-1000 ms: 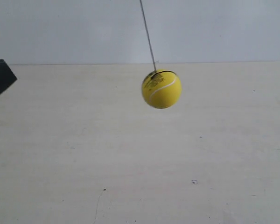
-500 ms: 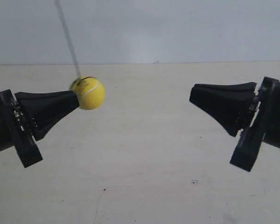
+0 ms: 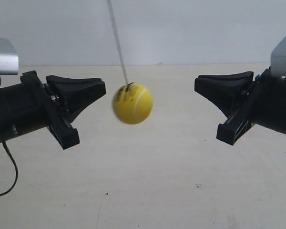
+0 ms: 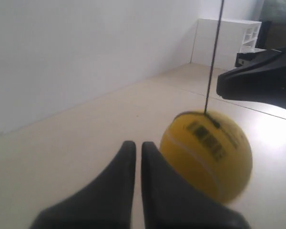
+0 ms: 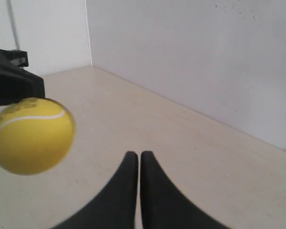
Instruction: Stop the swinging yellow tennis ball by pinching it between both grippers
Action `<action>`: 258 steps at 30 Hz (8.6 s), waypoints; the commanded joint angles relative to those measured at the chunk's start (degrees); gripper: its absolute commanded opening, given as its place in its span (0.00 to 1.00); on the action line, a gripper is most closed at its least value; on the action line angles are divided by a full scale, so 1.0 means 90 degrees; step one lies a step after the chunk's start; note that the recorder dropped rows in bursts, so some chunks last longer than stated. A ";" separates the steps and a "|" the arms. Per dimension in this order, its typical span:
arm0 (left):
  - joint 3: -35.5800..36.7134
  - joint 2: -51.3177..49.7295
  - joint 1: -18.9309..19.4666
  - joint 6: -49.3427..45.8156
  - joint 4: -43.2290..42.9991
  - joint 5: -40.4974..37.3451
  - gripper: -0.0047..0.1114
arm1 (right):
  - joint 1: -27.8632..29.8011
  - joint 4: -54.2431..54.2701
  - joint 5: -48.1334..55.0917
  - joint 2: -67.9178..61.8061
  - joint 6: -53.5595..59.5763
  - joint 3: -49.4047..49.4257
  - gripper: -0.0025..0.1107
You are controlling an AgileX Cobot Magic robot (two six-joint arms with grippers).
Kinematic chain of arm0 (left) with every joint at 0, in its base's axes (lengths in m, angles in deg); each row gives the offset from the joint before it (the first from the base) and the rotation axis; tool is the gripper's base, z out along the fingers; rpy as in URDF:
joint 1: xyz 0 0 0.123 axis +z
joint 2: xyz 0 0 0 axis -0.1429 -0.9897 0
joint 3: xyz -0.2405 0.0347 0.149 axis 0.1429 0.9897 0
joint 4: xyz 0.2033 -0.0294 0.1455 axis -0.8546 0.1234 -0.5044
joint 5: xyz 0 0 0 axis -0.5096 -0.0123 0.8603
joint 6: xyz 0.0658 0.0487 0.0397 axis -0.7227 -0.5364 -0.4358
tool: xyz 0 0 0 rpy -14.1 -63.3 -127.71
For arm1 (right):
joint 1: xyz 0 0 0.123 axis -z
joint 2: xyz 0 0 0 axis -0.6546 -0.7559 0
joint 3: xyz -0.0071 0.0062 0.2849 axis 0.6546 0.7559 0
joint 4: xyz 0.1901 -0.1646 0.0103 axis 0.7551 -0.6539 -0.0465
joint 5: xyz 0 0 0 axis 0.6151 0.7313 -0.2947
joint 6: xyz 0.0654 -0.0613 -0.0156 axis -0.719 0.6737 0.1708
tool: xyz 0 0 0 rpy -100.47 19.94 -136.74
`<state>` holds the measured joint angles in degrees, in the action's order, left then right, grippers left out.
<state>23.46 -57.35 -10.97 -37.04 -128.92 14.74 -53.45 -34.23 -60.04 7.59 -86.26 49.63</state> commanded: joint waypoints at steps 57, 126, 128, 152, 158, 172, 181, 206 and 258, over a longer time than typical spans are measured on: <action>-0.0087 -0.0409 -0.0249 0.0694 -0.1343 -0.0650 0.08 | -0.2194 -0.0870 0.0589 0.0000 -0.0269 -0.0190 0.02; 0.0583 0.1680 -0.0223 -0.0086 -0.0951 -0.1432 0.08 | -0.2194 -0.0710 0.0471 0.0000 -0.0055 -0.0190 0.02; 0.0583 0.1447 -0.0223 -0.0284 -0.0858 -0.0965 0.08 | -0.2194 -0.0710 0.0471 0.0000 -0.0055 -0.0190 0.02; 0.0583 0.1555 -0.0223 -0.0665 -0.0141 -0.1217 0.08 | -0.2221 -0.0364 0.0815 -0.1397 0.0140 -0.1135 0.02; 0.0583 0.1844 -0.0223 0.0003 -0.1202 -0.1296 0.08 | -0.2221 -0.0341 0.0814 -0.1376 0.0261 -0.1135 0.02; 0.0583 0.1793 -0.0223 -0.0863 -0.0438 -0.2240 0.08 | -0.2221 -0.0315 0.0320 -0.1376 0.0170 -0.1135 0.02; 0.0583 0.1175 -0.0223 -0.2126 0.1028 -0.1916 0.08 | -0.2221 -0.0306 0.0320 -0.1387 0.0127 -0.1391 0.02; 0.0836 0.2372 -0.0223 -0.0025 -0.1088 -0.2480 0.08 | -0.2221 -0.1191 0.0275 -0.1387 -0.0648 -0.1396 0.02; 0.1063 0.2715 -0.0223 0.0270 -0.1261 -0.2214 0.08 | -0.2221 -0.1470 0.0065 -0.1387 -0.0759 -0.1396 0.02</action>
<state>32.09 -33.07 -12.56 -35.20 -140.33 -7.74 -73.39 -46.99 -58.42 -5.02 -93.07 37.39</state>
